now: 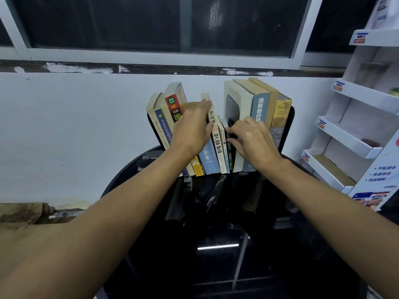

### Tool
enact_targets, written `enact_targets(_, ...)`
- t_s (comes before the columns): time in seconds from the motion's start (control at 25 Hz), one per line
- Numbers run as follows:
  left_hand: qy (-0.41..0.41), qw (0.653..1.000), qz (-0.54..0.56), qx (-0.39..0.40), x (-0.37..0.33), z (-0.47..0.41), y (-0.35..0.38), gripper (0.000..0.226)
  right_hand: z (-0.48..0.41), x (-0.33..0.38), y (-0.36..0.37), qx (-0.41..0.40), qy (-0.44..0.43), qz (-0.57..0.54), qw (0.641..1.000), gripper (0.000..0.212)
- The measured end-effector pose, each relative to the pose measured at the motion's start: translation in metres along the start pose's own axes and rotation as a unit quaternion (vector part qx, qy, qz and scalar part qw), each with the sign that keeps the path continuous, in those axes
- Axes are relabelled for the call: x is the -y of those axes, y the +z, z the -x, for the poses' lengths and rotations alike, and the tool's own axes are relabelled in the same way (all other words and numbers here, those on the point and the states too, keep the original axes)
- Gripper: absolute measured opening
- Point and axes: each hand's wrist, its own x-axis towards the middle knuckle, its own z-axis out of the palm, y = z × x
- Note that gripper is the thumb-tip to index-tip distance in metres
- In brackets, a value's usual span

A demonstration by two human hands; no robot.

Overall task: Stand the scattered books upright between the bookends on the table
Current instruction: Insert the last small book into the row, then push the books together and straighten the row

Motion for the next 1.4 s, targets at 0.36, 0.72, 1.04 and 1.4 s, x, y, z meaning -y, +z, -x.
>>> enact_targets(0.36, 0.014, 1.000, 0.010, -0.007, -0.001, 0.002, 0.001, 0.036, 0.001, 0.004, -0.007, 0.028, 0.023, -0.021, 0.999, 0.024)
enact_targets(0.72, 0.011, 0.984, 0.150, -0.092, -0.001, 0.053, -0.012, 0.051, -0.002, 0.005, -0.032, 0.100, 0.004, -0.091, 0.991, 0.040)
enact_targets(1.04, -0.129, 0.960, 0.173, -0.180, 0.037, 0.122, -0.017, 0.064, -0.071, 0.031, -0.064, 0.060, -0.174, -0.178, 0.967, 0.033)
enact_targets(1.4, -0.168, 0.966, 0.191, -0.051, 0.047, 0.104, 0.003, 0.097, -0.147, 0.059, -0.030, 0.122, -0.281, -0.152, 0.940, 0.047)
